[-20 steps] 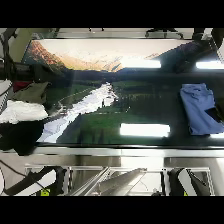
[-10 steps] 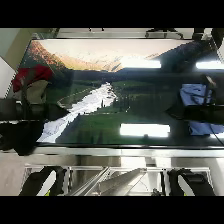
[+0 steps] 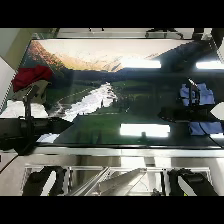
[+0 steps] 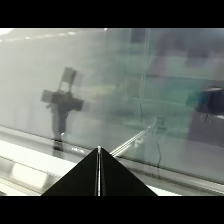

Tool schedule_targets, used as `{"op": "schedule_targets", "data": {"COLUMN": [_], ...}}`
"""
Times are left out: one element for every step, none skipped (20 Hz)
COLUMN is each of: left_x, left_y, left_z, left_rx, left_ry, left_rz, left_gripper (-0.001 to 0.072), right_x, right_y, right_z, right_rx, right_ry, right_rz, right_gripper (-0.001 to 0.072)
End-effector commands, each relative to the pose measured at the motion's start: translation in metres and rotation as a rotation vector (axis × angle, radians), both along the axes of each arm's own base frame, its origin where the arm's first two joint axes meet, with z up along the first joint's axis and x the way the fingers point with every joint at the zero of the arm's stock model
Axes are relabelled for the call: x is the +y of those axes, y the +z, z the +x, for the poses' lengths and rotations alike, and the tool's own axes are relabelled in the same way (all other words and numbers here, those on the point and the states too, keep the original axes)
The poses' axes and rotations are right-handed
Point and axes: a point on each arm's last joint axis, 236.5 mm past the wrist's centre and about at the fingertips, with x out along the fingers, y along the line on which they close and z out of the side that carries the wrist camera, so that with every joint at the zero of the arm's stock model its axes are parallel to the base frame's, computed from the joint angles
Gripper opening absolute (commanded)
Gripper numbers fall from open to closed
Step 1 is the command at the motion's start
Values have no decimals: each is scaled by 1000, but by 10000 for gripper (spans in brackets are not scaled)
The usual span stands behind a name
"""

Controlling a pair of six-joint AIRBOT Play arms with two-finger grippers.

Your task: Fold the shirts.

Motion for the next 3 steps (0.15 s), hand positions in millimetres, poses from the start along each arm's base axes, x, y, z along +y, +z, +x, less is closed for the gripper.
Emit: {"op": "schedule_targets", "data": {"left_x": [0, 0, 0], "left_y": [0, 0, 0], "left_z": [-1, -1, -1], "left_rx": [-3, -4, -4], "left_ry": [9, 9, 9], "left_rz": [-2, -2, -2], "left_gripper": [12, 13, 12], "right_x": [1, 1, 1], "right_y": [-3, -3, -3], "right_z": [0, 0, 0], "right_rx": [10, 11, 10], "right_ry": [3, 3, 4], "right_rz": [-2, -2, -2], "right_gripper": [22, 22, 22]}}
